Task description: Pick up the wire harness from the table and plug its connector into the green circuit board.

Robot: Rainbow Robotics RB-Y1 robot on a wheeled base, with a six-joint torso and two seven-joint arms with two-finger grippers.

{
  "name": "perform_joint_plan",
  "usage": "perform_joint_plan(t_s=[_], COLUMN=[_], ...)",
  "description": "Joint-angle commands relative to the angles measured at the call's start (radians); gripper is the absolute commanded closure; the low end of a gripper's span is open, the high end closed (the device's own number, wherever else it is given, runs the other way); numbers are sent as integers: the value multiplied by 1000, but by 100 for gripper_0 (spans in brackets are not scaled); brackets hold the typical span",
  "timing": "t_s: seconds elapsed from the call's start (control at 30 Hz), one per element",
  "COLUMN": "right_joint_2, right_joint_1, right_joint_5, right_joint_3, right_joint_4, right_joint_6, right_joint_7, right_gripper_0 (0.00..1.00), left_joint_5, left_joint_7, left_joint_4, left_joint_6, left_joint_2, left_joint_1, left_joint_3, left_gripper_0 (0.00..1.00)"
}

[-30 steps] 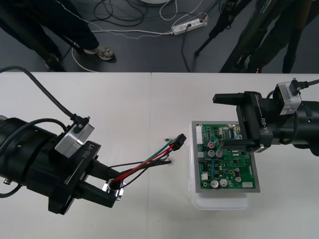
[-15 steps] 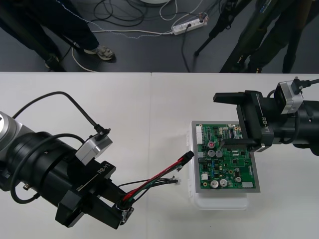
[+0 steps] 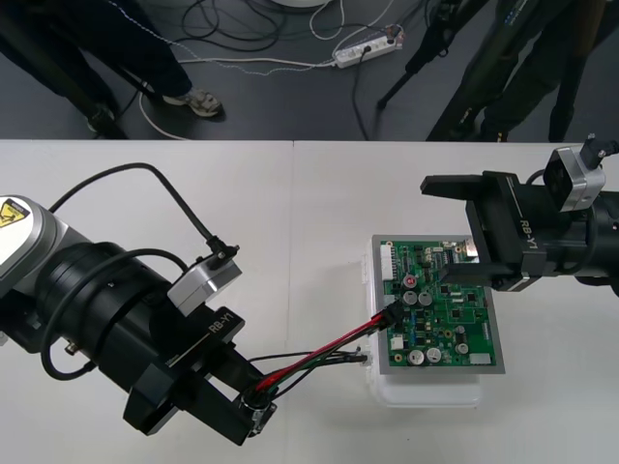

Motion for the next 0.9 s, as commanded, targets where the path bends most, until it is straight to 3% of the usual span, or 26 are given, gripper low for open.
perform_joint_plan(t_s=[0.03,0.9], right_joint_2=[-63,-126], right_joint_1=[-18,-1], right_joint_5=[-50,-244], right_joint_3=[19,22], right_joint_4=[-29,-29], right_joint_6=[-6,-6], right_joint_7=[-24,-167], right_gripper_0=[0,0], left_joint_5=[55,127], left_joint_7=[46,94], left_joint_4=[53,94], left_joint_6=[-28,50], left_joint_2=[-45,-148], left_joint_1=[-76,-180], left_joint_3=[-51,-175], left_gripper_0=[100,100])
